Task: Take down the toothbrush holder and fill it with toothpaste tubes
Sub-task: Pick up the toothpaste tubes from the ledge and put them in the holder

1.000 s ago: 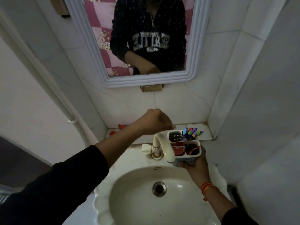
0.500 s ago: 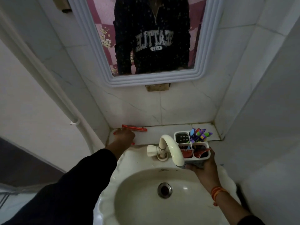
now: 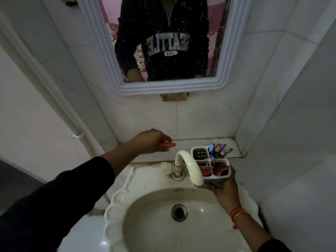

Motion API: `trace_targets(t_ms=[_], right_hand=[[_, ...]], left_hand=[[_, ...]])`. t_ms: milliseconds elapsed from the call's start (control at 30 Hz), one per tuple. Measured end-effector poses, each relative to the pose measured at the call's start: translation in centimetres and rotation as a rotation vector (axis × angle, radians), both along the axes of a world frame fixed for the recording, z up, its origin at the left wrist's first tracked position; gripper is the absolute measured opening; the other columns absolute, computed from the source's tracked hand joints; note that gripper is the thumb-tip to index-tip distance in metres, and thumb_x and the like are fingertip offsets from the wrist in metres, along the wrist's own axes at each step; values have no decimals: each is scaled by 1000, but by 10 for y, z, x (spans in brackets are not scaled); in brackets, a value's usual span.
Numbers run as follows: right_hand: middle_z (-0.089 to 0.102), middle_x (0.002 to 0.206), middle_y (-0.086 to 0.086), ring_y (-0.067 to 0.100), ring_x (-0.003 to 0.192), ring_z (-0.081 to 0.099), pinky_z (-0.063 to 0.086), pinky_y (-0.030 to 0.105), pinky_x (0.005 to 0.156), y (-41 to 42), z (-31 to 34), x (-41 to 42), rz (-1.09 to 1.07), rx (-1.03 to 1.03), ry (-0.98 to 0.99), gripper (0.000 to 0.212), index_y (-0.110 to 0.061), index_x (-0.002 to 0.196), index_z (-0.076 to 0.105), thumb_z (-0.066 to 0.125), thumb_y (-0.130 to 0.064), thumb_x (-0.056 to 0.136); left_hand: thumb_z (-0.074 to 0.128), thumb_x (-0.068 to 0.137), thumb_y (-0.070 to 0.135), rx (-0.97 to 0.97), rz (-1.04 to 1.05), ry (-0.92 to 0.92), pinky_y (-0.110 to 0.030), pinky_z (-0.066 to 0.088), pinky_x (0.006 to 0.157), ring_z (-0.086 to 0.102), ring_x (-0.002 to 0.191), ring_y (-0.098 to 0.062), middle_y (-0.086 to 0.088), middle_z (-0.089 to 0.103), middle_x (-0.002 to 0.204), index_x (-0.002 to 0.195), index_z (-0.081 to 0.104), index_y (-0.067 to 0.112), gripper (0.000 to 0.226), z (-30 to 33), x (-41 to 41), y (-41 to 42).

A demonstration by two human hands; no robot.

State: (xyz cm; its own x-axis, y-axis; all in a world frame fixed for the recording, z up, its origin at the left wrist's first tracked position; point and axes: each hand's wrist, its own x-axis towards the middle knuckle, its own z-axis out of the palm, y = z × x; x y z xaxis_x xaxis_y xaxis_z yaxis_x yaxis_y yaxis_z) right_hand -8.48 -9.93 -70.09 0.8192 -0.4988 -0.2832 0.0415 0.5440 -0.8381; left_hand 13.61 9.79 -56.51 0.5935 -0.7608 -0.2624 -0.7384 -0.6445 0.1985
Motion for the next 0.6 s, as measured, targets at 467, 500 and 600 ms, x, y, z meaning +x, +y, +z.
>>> trace_targets(t_ms=[467, 500, 600], right_hand=[[58, 125, -11, -1, 112, 60, 59, 16, 80, -2, -5, -7, 55, -577, 164, 103, -41, 126, 42, 88, 21, 58], [58, 124, -9, 1, 110, 61, 59, 15, 74, -1, -4, -6, 37, -579, 140, 98, -37, 126, 44, 86, 23, 61], [62, 121, -3, 0, 98, 69, 61, 19, 59, 1, 2, -4, -6, -378, 53, 79, -35, 119, 52, 71, 28, 76]], left_hand=[[72, 90, 34, 83, -115, 84, -31, 62, 82, 75, 89, -20, -3, 77, 101, 110, 77, 14, 28, 40, -63, -119], [70, 92, 36, 12, -58, 201, -30, 63, 79, 78, 84, -19, -3, 78, 101, 112, 76, 15, 30, 39, -58, -114], [65, 96, 33, -123, 59, 213, -27, 61, 82, 78, 85, -17, -5, 79, 108, 115, 76, 11, 31, 32, -35, -91]])
